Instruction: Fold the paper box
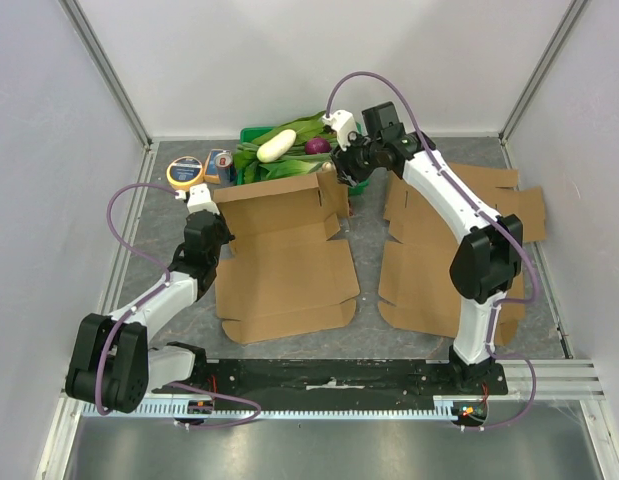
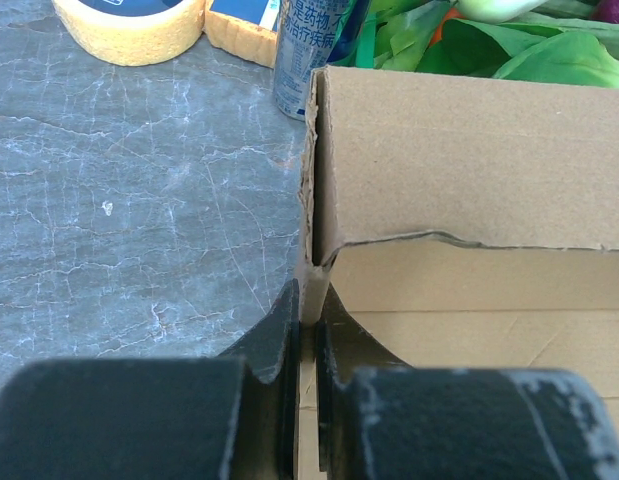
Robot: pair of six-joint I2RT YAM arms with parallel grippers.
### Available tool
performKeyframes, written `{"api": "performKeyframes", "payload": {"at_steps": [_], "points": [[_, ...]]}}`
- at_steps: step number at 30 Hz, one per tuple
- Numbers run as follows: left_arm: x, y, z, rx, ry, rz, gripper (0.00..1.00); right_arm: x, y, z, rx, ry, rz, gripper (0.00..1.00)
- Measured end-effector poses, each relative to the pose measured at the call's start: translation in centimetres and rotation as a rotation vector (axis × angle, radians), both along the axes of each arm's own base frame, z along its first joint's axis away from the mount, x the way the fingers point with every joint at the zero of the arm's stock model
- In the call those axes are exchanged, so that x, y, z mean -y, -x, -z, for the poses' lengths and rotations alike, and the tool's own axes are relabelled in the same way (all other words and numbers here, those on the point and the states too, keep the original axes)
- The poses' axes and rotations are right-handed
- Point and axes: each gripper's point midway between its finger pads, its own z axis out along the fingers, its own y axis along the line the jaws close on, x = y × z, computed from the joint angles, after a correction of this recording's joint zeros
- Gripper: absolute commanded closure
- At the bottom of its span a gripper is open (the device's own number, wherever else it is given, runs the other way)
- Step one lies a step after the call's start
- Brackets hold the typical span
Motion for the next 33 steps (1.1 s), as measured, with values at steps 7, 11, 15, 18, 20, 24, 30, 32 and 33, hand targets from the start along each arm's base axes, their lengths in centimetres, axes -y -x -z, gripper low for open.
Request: {"api": "performKeyframes", "payload": {"at_steps": [7,11,15,18,20,24,30,32,33], "points": [[-0.1,0.0,0.0,0.001,-0.001,-0.005,0.98,-1.0,0.4,1.4,-0.064,-0.040,-0.036,0.87],[-0.2,0.0,0.0,0.001,-0.003,-0.009,0.98,-1.1,0.4,1.1,-0.108,-0.087,0.017,1.00],[-0.2,0.0,0.0,0.001,-0.003,-0.010,0.98,-1.6,0.8,1.0,-0.179,-0.141,0.100,1.00],[-0.2,0.0,0.0,0.001,-0.003,-0.011,0.98,-2.2,1.2,0.8,-0.236,-0.189,0.196,1.00],[-0.2,0.0,0.0,0.001,-0.003,-0.010,0.98,-2.6,1.9,0.7,-0.287,-0.233,0.284,1.00],[0.0,0.0,-0.1,0.002,-0.001,-0.003,0.98,-3.2,3.5,1.1,-0.362,-0.326,0.445,0.90],[0.2,0.1,-0.1,0.001,0.000,0.005,0.98,-3.7,5.9,1.5,-0.371,-0.446,0.543,0.78],[0.2,0.2,-0.1,0.001,0.000,0.007,0.98,-3.8,6.4,1.5,-0.361,-0.476,0.524,0.75],[0.2,0.3,-0.1,0.001,0.000,0.008,0.98,-3.9,6.6,1.5,-0.351,-0.490,0.501,0.72]]}}
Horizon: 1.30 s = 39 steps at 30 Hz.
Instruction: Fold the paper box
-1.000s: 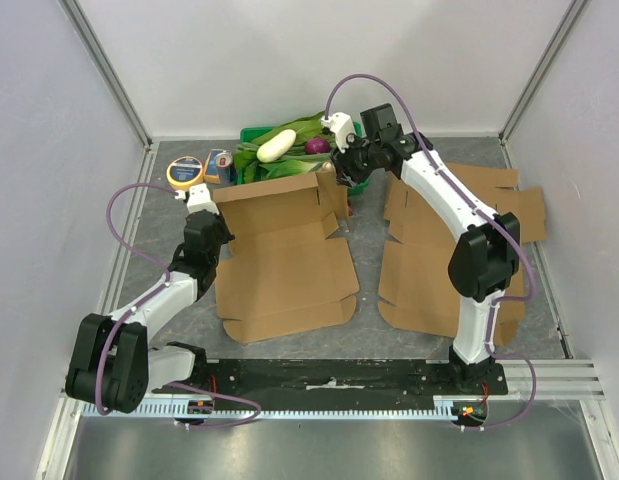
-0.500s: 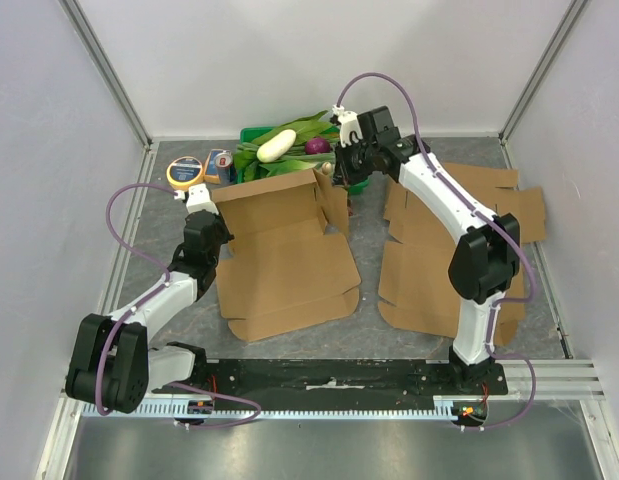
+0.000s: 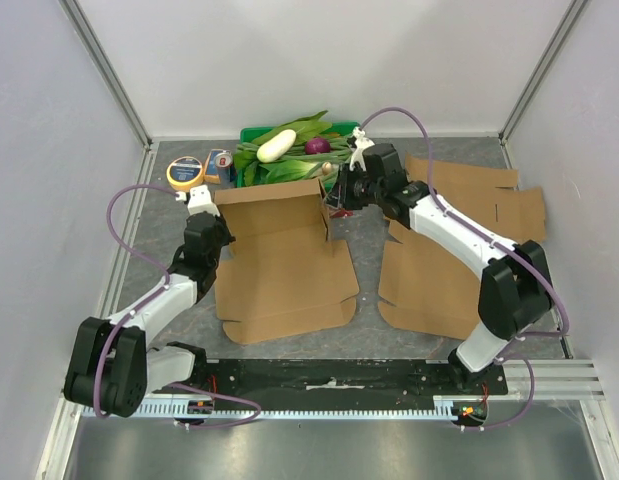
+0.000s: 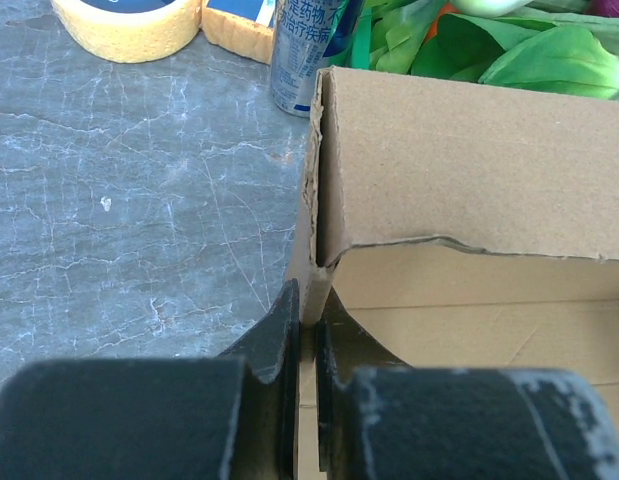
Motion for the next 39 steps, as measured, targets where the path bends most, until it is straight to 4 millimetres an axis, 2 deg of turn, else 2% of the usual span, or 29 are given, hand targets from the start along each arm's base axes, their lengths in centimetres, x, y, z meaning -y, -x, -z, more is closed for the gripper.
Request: {"api": "performKeyframes", "payload": {"at_steps": [6,8,16,19,22,26,28,31,33,36,39], "points": [[0.1,0.2,0.0,0.001,0.000,0.004,0.98,-0.4,1.0,-0.3,0.123,-0.070,-0.130,0.55],[0.1,0.2,0.0,0.001,0.001,0.004,0.98,-0.2,1.2,-0.6,0.158,-0.100,-0.175,0.53],[0.1,0.3,0.0,0.002,0.001,0.005,0.98,2.1,0.5,-1.9,0.238,-0.256,-0.250,0.45],[0.1,0.4,0.0,0.001,0.001,0.005,0.98,2.7,0.0,-3.2,0.268,-0.299,-0.248,0.38],[0.1,0.4,0.0,0.001,0.000,0.005,0.98,4.1,-0.6,-4.7,0.297,-0.307,-0.202,0.34],[0.1,0.4,0.0,0.001,0.000,0.005,0.98,8.7,-3.4,-5.8,0.355,-0.225,-0.020,0.34],[0.1,0.4,0.0,0.001,0.000,0.005,0.98,11.5,-5.5,-5.4,0.387,-0.111,0.077,0.35],[0.1,0.4,0.0,0.001,0.000,0.005,0.98,12.9,-7.4,-4.0,0.417,0.019,0.077,0.37],[0.1,0.4,0.0,0.001,0.000,0.005,0.98,12.5,-7.7,-1.8,0.413,0.094,0.017,0.37],[0.1,0.4,0.0,0.001,0.000,0.004,0.98,11.2,-6.9,1.4,0.400,0.178,-0.106,0.37],[0.1,0.4,0.0,0.001,0.000,0.004,0.98,9.1,-5.8,3.2,0.422,0.203,-0.253,0.37]]}}
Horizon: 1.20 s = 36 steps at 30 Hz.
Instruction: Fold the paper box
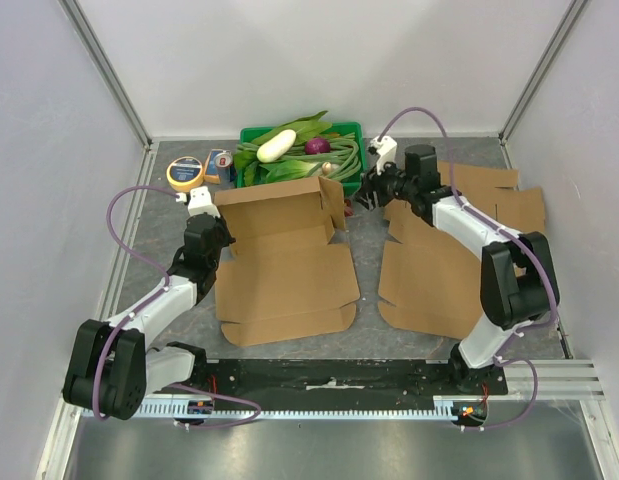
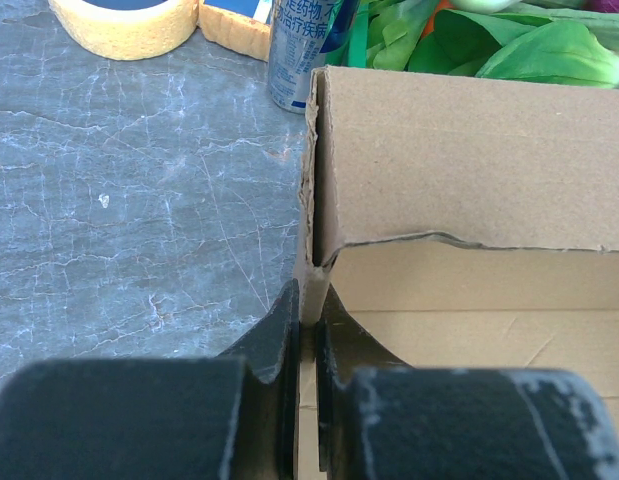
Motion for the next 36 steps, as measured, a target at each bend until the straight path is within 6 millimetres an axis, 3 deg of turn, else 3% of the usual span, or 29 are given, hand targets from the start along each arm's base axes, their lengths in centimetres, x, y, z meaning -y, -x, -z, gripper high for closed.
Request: {"api": "performKeyframes", "payload": {"at_steps": [8,13,18,22,28,36], "points": [[0.0,0.0,0.0,0.000,0.000,0.001,0.98,-5.7,3.7,1.8,0.015,0.000,-0.290,0.42],[0.0,0.0,0.0,0.000,0.000,0.001,0.98,-8.1,6.0,2.7,0.010,-0.031,-0.371,0.40],[0.1,0.0,0.0,0.000,0.000,0.002,0.98,-8.4,5.8,3.4,0.048,-0.048,-0.324,0.45],[0.1,0.0,0.0,0.000,0.000,0.002,0.98,-8.4,5.3,3.6,0.094,-0.054,-0.265,0.55],[0.0,0.0,0.0,-0.001,0.000,0.000,0.98,-10.9,5.7,2.5,0.178,-0.086,-0.246,0.62],[-0.1,0.1,0.0,-0.003,-0.005,-0.007,0.98,-10.9,5.5,3.4,0.239,-0.058,-0.065,0.54]]}}
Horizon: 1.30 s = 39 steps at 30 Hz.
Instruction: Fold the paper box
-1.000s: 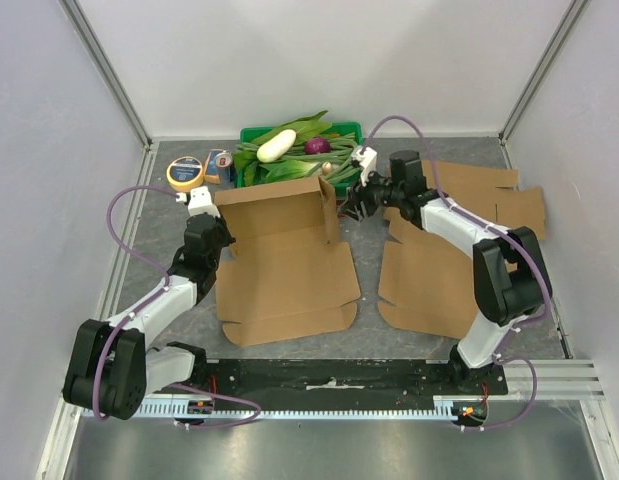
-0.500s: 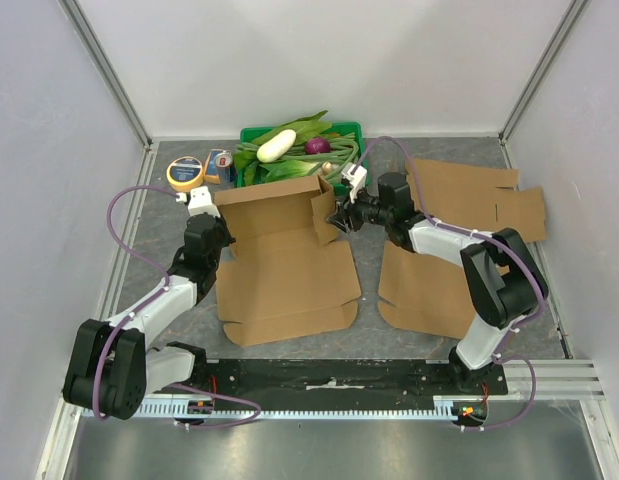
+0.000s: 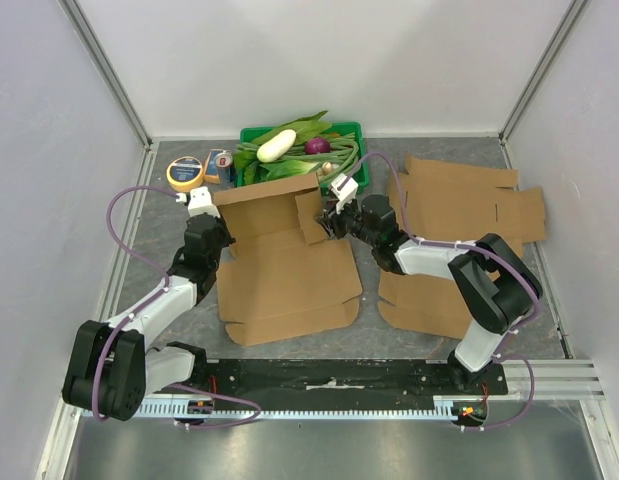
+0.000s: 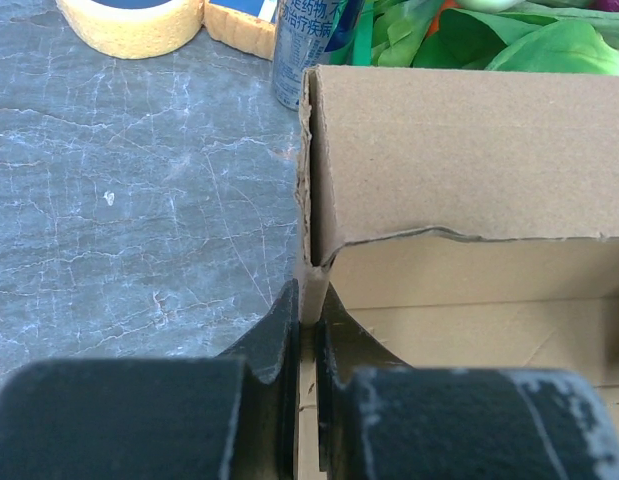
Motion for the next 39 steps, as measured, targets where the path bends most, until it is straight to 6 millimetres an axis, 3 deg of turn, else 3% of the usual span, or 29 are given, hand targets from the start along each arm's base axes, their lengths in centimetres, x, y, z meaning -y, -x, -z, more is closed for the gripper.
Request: {"api": "performKeyframes", "payload": {"at_steps": [6,11,15,17,18,19,25,33,34,35,36,38,39], "points": [[0.2,0.0,0.0,-0.001,0.001,0.005,0.98,0.2,-1.5,-1.9,0.074,-0.046,0.076,0.53],[0.2,0.1,0.0,0.000,0.001,0.008,0.98,-0.2,-2.6,-1.0,0.078,-0.047,0.094,0.59],[0.0,0.2,0.0,0.001,-0.002,-0.001,0.98,-1.1,-3.3,-0.6,0.087,-0.052,0.090,0.70],[-0.1,0.3,0.0,0.001,-0.005,-0.008,0.98,-1.2,-3.7,-0.5,0.091,-0.055,0.098,0.67],[-0.1,0.3,0.0,0.001,-0.005,-0.009,0.98,-1.3,-3.8,-0.4,0.093,-0.058,0.102,0.52],[-0.1,0.3,0.0,0.000,-0.006,-0.009,0.98,-1.3,-3.9,-0.4,0.094,-0.062,0.107,0.46],[-0.1,0.4,0.0,0.000,-0.005,-0.006,0.98,-1.9,-4.2,0.1,0.097,-0.057,0.114,0.44],[-0.2,0.4,0.0,0.000,-0.007,-0.011,0.98,-2.1,-5.8,0.1,0.111,-0.040,0.149,0.71],[-0.2,0.5,0.0,0.000,-0.007,-0.013,0.98,-2.0,-5.9,0.3,0.111,-0.036,0.156,0.78],[-0.3,0.5,0.0,0.001,-0.008,-0.014,0.98,-1.9,-6.1,0.5,0.111,-0.035,0.167,0.93],[-0.3,0.5,0.0,0.001,-0.008,-0.015,0.98,-1.8,-6.3,0.6,0.115,-0.035,0.181,0.96],[-0.4,0.6,0.0,0.002,-0.009,-0.018,0.98,-1.3,-6.7,0.7,0.121,-0.037,0.226,0.96],[-0.4,0.6,0.0,0.002,-0.009,-0.019,0.98,-1.2,-6.7,0.8,0.125,-0.042,0.242,0.91]]}}
